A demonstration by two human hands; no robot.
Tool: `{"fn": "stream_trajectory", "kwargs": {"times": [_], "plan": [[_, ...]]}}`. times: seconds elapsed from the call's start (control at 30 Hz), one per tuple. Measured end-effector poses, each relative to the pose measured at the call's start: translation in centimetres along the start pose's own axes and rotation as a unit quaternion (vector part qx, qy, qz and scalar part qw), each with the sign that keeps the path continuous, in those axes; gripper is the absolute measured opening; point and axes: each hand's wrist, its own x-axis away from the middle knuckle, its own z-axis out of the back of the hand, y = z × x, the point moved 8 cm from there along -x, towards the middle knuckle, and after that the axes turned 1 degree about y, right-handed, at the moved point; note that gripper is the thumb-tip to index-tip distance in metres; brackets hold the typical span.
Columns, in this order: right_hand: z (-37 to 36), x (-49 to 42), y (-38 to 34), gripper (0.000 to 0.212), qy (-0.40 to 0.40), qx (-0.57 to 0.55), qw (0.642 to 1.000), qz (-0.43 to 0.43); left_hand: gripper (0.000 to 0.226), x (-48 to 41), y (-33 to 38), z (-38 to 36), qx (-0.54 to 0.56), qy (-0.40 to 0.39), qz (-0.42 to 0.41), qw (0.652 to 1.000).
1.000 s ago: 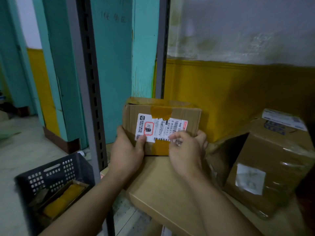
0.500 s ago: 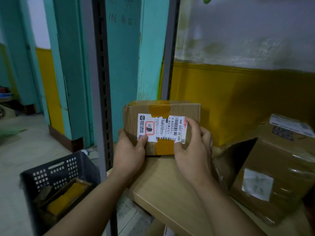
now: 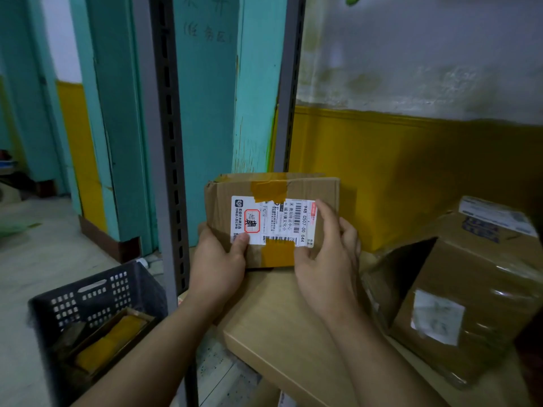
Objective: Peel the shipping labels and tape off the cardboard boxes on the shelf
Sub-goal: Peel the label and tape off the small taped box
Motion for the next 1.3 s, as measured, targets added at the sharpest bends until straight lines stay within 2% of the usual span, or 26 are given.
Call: {"fn": "stream_trajectory", "kwargs": {"times": [0.2, 0.33, 0.4, 0.47, 0.57, 0.63, 0.7, 0.87, 1.3], "plan": [[0.4, -0.2, 0.1, 0.066, 0.004, -0.014, 1.0, -0.005, 0.042, 0.1, 0.1, 0.1, -0.013, 0.005, -0.011, 1.0], [-0.2, -0.2, 0.7, 0.033, -0.028, 0.022, 0.998, -0.045, 0.047, 0.1, 0.3, -0.1, -0.026, 0.0, -0.023, 0.999], [-0.7, 0.0, 1.0, 0.025, -0.037, 0.04, 0.997, -0.062, 0.05, 0.1, 0.2, -0.1, -0.034, 0.0, -0.025, 0.999], [-0.6, 0.0, 0.9, 0.03, -0.024, 0.01, 0.998, -0.057, 0.048, 0.0, 0.1, -0.2, -0.034, -0.001, -0.021, 0.999], [0.1, -0.1, 0.3, 0.058, 0.005, -0.035, 0.999, -0.036, 0.045, -0.1, -0.2, -0.2, -0.033, 0.0, -0.013, 0.999], [0.1, 0.0, 0.2, 0.077, 0.0, -0.032, 0.999, -0.024, 0.044, -0.2, -0.2, -0.2, -0.029, -0.001, -0.013, 1.0], [-0.1, 0.1, 0.1, 0.084, -0.014, -0.013, 1.0, -0.016, 0.044, -0.2, -0.2, -0.3, -0.028, -0.002, -0.014, 1.0], [-0.2, 0.1, 0.2, 0.073, -0.024, 0.008, 1.0, -0.01, 0.044, -0.2, -0.2, -0.3, -0.028, -0.004, -0.012, 1.0], [0.0, 0.0, 0.3, 0.072, -0.007, 0.014, 1.0, -0.005, 0.044, 0.1, 0.1, -0.2, -0.037, 0.005, -0.016, 0.999]]}}
